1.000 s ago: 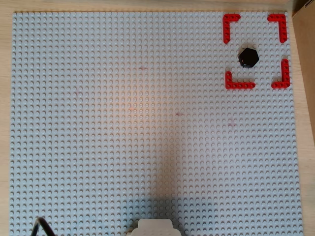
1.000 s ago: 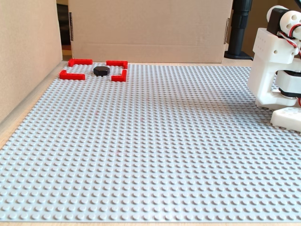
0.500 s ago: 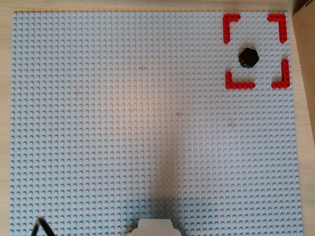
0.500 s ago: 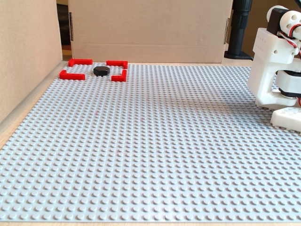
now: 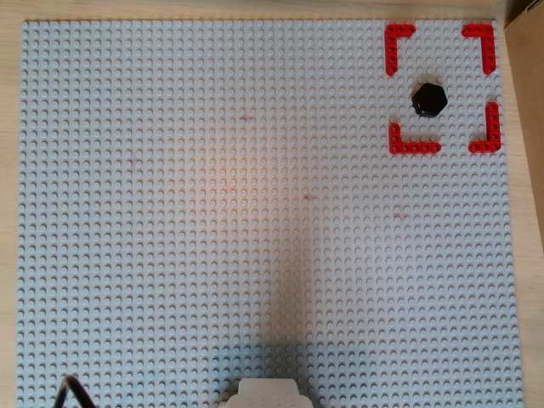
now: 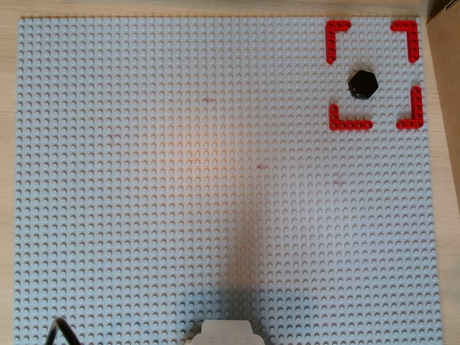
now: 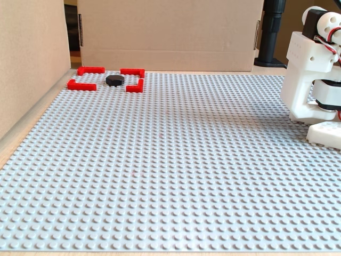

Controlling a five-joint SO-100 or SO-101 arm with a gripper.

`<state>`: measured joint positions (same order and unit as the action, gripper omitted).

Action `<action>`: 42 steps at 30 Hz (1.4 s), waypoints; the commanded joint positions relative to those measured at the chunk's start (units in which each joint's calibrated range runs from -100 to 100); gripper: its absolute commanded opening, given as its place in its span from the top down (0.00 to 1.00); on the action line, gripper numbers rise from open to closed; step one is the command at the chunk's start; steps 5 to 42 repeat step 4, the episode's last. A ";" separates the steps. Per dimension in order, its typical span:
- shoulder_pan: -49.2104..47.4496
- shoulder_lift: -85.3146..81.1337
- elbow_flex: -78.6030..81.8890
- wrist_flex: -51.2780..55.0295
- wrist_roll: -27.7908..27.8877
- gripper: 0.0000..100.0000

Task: Grab the Lego and store it in red box

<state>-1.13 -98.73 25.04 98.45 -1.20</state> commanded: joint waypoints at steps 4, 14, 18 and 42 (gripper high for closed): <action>0.12 -0.51 -1.14 0.24 0.10 0.98; 0.12 -0.51 -1.14 0.24 0.10 0.98; 0.12 -0.51 -1.14 0.24 0.10 0.98; 0.12 -0.51 -1.14 0.24 0.10 0.98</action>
